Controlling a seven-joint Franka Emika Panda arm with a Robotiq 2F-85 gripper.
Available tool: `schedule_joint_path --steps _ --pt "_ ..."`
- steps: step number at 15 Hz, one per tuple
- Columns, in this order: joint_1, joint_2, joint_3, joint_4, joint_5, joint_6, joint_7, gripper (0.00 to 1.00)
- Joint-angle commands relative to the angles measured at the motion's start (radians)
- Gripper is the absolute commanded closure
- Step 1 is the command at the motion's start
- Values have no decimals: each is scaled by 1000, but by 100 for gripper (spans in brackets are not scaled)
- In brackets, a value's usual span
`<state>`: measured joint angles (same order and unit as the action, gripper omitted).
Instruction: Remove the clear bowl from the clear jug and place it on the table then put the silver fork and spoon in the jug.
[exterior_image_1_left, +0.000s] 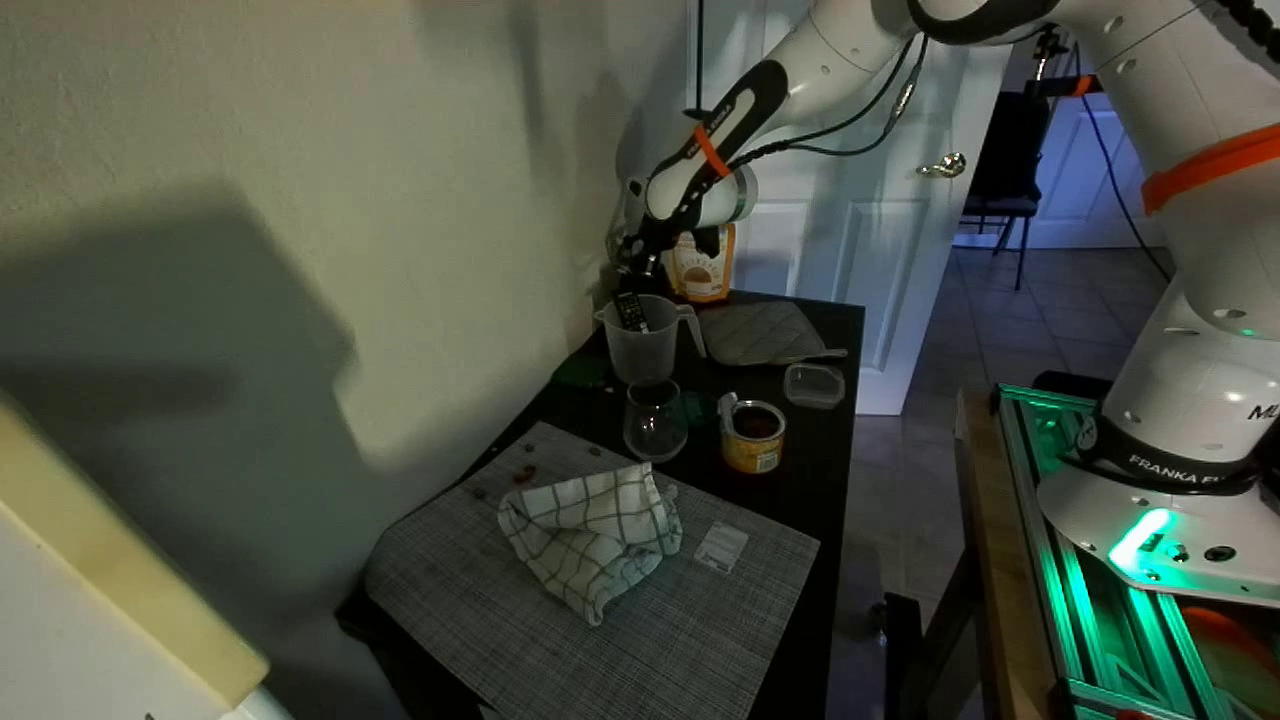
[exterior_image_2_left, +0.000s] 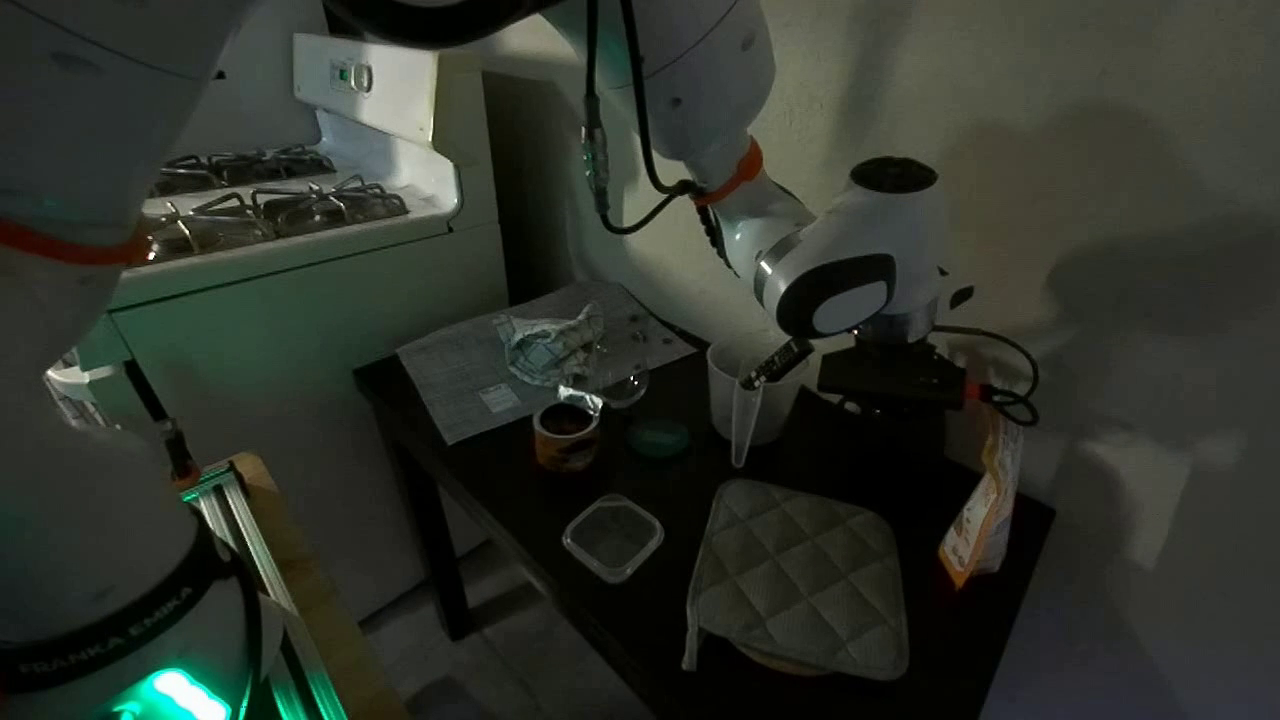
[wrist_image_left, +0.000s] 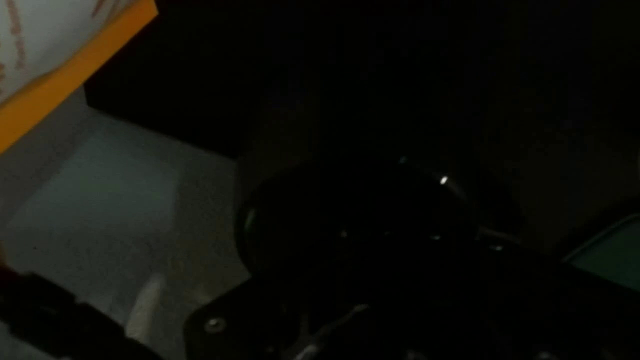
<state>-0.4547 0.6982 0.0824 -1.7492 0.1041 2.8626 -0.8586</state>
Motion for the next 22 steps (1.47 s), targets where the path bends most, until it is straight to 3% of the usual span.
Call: schedule_joint_path --steps 1,4,7,12,16,18,22 --pt "-84 -62 74 -68 -2 -45 -67 100" --pt "-155 -112 122 -98 31 -90 -144 100" --pt "-189 -149 118 -97 58 -171 -191 100" --pt "-205 -174 99 -79 152 -267 -268 100" --pt "-216 -171 122 -73 263 -255 -361 100" --pt "-210 -167 124 -63 302 -245 -400 73" --pt "-199 -161 118 -32 360 -249 -441 44"
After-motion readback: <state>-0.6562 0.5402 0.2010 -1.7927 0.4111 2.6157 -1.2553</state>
